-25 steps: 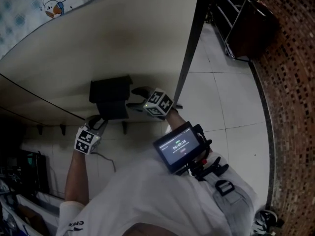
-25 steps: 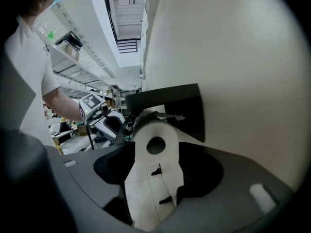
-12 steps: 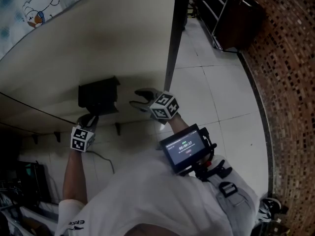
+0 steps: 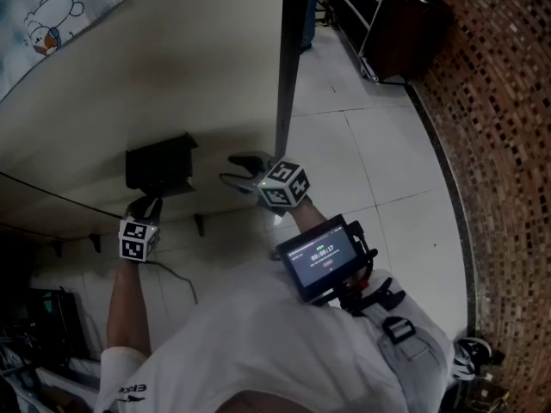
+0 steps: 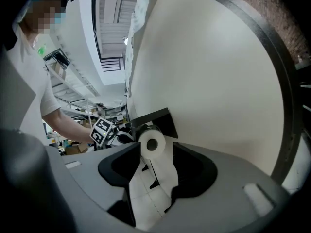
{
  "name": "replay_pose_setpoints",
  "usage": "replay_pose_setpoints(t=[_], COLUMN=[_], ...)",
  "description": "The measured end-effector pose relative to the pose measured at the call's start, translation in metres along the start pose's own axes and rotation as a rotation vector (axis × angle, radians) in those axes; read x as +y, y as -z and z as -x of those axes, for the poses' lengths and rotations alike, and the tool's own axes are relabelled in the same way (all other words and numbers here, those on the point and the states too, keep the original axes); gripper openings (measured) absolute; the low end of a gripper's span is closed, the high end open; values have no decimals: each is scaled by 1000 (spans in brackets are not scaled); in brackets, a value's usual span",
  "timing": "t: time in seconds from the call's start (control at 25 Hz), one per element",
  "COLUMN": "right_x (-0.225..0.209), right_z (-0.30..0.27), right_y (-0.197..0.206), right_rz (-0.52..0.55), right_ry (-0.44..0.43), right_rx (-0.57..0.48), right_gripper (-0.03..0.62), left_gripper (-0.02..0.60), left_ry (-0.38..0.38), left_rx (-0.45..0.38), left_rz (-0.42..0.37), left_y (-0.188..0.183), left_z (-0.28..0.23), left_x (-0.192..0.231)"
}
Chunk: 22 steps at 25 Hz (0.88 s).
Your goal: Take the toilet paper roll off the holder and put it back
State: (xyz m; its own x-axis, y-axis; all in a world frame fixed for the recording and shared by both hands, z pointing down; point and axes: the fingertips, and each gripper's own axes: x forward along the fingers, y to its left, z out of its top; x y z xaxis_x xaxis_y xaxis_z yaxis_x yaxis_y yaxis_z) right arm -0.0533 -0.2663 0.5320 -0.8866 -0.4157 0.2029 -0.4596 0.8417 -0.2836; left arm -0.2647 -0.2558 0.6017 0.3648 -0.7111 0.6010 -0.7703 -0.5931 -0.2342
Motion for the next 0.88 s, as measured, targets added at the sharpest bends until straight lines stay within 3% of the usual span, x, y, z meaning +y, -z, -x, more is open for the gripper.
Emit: replay_pose_setpoints(t=[0.44, 0.56, 0.88], right_x=[10, 13, 19], right_z=[-5, -3, 8], right_y=[-3, -2, -4], right_rz=[23, 24, 22], right_ry=[-32, -41, -85], right_rx=[4, -1, -5], right_gripper=[211, 207, 195], left_gripper=[67, 77, 143], left_ry=[-61, -100, -231], left_rx=[-19, -20, -32], left_rz=[48, 41, 109], left_y=[4, 3, 9], left_z=[-3, 3, 20], left_x=[2, -2, -7])
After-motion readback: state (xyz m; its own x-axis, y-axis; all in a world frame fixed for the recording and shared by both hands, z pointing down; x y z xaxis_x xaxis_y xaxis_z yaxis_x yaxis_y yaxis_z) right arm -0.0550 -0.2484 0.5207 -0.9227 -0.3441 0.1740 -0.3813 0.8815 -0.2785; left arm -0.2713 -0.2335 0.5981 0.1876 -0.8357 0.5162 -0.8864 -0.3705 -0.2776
